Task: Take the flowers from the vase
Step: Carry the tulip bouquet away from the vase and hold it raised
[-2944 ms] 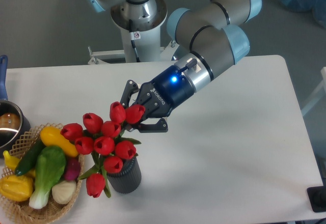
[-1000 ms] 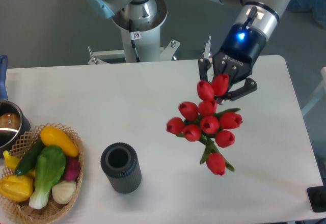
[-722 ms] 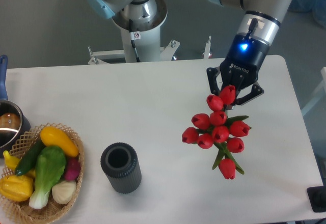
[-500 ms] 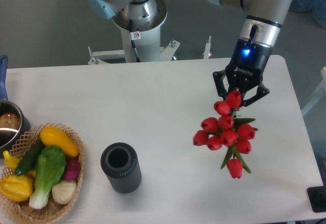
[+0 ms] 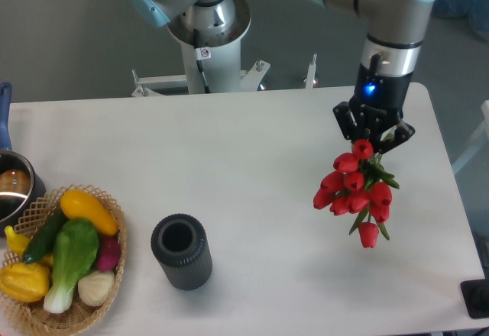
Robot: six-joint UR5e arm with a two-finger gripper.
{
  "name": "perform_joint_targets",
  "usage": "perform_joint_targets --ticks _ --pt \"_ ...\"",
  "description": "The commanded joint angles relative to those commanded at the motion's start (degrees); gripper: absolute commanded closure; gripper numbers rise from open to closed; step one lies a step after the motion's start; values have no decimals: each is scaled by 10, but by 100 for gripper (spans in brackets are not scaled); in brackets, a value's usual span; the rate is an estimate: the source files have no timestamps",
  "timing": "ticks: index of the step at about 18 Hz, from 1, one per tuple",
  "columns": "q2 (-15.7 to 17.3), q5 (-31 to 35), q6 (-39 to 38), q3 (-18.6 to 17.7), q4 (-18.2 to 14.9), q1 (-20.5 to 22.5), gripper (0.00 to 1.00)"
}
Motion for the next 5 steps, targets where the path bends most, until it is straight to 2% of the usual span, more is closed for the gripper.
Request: perform_joint_targets --ticks 4,5 --pt "-19 76 10 36 -52 -32 100" --pt "-23 85 10 39 -55 -36 100"
